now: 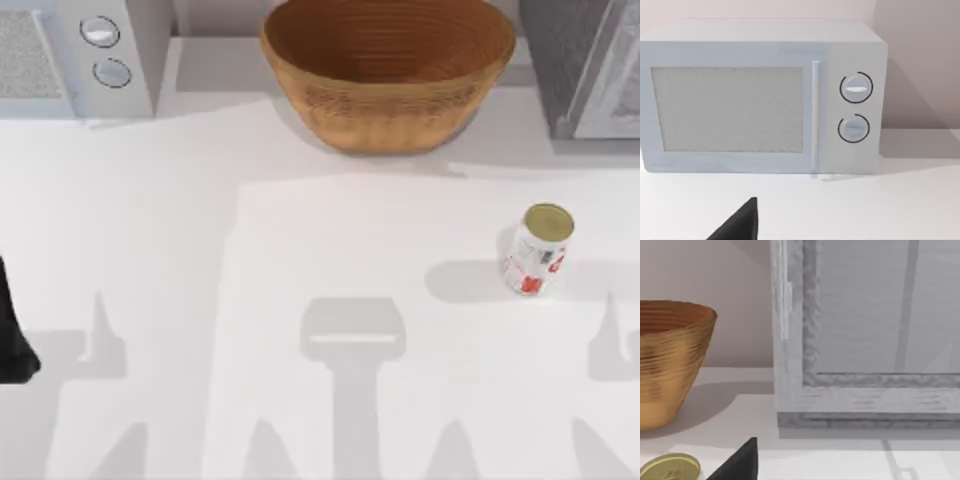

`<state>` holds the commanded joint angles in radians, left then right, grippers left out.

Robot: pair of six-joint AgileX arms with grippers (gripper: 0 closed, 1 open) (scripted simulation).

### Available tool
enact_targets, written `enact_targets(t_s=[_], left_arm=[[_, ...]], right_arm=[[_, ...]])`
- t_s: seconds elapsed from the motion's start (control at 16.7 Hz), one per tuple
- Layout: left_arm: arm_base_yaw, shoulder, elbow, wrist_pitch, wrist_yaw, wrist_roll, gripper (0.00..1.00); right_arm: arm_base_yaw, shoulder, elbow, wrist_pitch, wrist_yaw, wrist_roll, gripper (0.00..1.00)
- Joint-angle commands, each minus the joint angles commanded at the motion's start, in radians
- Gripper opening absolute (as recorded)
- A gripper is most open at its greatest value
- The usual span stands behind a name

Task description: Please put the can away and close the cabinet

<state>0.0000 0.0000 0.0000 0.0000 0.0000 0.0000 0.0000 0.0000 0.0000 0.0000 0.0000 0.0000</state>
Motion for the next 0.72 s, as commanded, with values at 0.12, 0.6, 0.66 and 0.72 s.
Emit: enact_targets(t_s=[0.12, 0.6, 0.66, 0.72], left_arm=[[0.0, 0.0, 0.0, 0.0, 0.0, 0.0, 1.0], [0.0, 0.0, 0.0, 0.0, 0.0, 0.0, 1.0], [0.0, 0.0, 0.0, 0.0, 0.0, 0.0, 1.0], [0.0, 0.0, 0.0, 0.0, 0.0, 0.0, 1.0]], right_arm=[[0.0, 0.0, 0.0, 0.0, 0.0, 0.0, 1.0], [0.099, 0.339, 0.04, 0.26, 0.102, 0.026, 1.0], [0.122, 0.416, 0.049, 0.319, 0.125, 0.031, 1.0], [0.146, 0.498, 0.059, 0.382, 0.15, 0.038, 1.0]])
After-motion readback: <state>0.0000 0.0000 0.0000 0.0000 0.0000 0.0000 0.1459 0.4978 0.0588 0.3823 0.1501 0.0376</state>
